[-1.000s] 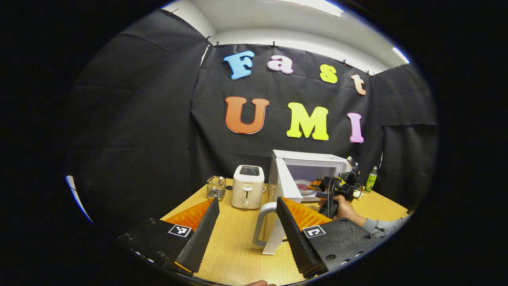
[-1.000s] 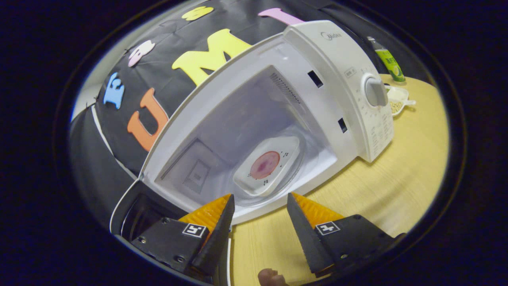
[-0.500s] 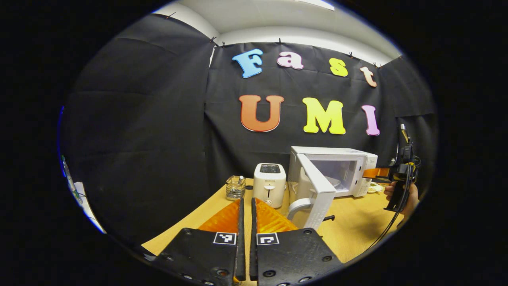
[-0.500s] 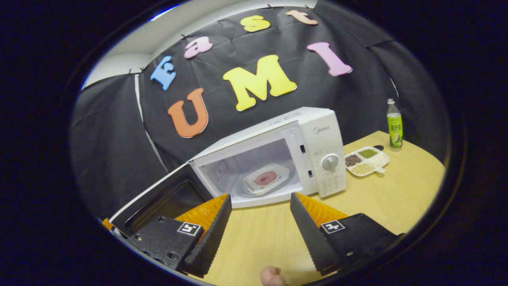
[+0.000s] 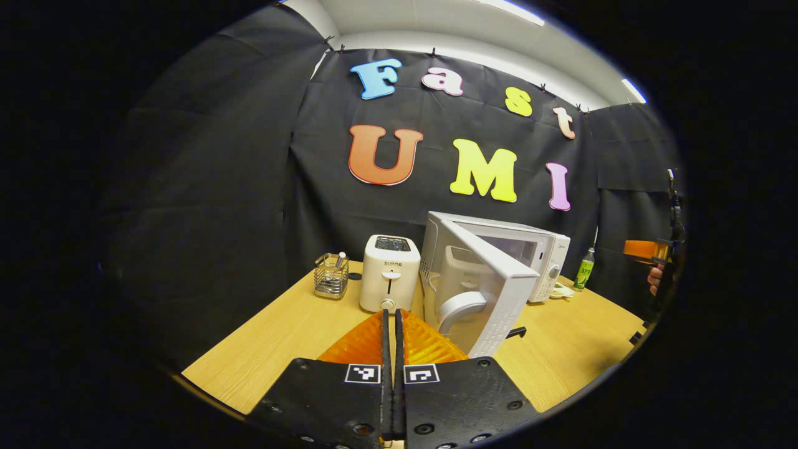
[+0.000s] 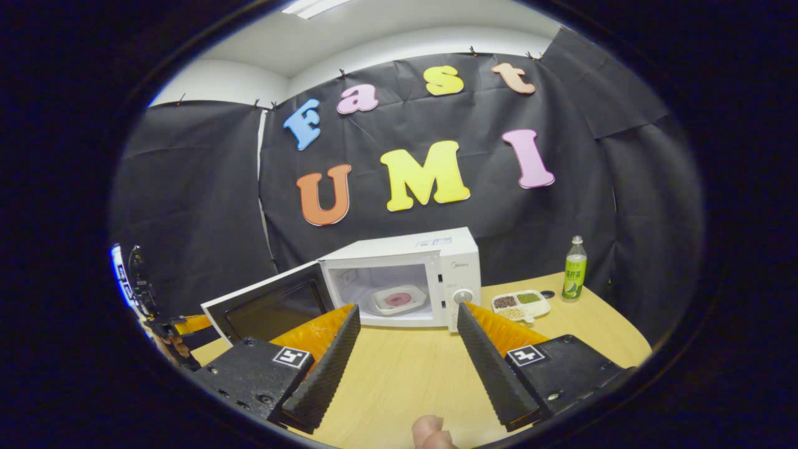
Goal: Open the microwave oven with the left hand, put the food in, and close the microwave oven.
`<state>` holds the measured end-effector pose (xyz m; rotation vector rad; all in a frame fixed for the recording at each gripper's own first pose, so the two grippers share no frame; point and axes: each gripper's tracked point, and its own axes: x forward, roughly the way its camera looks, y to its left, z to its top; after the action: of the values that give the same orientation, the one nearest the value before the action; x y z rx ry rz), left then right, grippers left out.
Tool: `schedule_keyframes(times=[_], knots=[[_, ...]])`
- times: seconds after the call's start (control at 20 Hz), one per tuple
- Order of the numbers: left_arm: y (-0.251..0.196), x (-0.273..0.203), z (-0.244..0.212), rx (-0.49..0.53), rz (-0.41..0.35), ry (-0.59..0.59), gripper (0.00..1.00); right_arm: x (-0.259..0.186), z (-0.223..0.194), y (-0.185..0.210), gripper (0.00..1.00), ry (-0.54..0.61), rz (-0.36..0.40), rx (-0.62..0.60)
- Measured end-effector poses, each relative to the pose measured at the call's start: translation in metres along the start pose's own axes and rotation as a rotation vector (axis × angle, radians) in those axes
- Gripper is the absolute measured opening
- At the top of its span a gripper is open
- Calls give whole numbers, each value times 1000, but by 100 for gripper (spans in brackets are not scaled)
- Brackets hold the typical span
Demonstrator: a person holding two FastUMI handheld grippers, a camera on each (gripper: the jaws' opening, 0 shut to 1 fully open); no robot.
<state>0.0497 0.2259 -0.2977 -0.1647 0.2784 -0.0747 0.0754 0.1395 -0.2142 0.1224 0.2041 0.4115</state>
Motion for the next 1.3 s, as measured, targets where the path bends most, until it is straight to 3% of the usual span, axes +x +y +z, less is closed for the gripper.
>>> schedule_keyframes(times=[0.3,0.35,0.5,0.55,0.65,0.7,0.95,1.0,1.05,1.1,1.25,1.3], knots=[[-22,6,-12,138,-43,-16,0,-66,46,-30,91,-82,13,44],[-28,9,-14,135,-57,-16,0,-76,54,-35,100,-97,14,43],[-69,13,-25,111,-159,-4,0,-96,64,-57,100,-134,-27,12],[-80,16,-23,123,-176,-10,0,-99,61,-63,90,-136,-36,0],[-108,25,-24,133,-238,-11,0,-106,63,-68,91,-148,-35,-2],[-121,31,-22,137,-263,-18,0,-110,64,-70,100,-151,-29,-3],[-191,58,-31,129,-436,3,0,-126,66,-95,100,-180,-46,18],[-202,65,-33,134,-458,6,0,-131,66,-99,90,-181,-59,12],[-213,72,-35,134,-476,10,0,-135,67,-99,90,-183,-58,7],[-225,79,-38,132,-492,15,0,-135,67,-99,100,-185,-50,8],[-254,104,-37,113,-509,6,0,-136,62,-96,100,-169,-21,3],[-264,112,-37,105,-510,4,0,-136,61,-94,92,-164,-7,2]])
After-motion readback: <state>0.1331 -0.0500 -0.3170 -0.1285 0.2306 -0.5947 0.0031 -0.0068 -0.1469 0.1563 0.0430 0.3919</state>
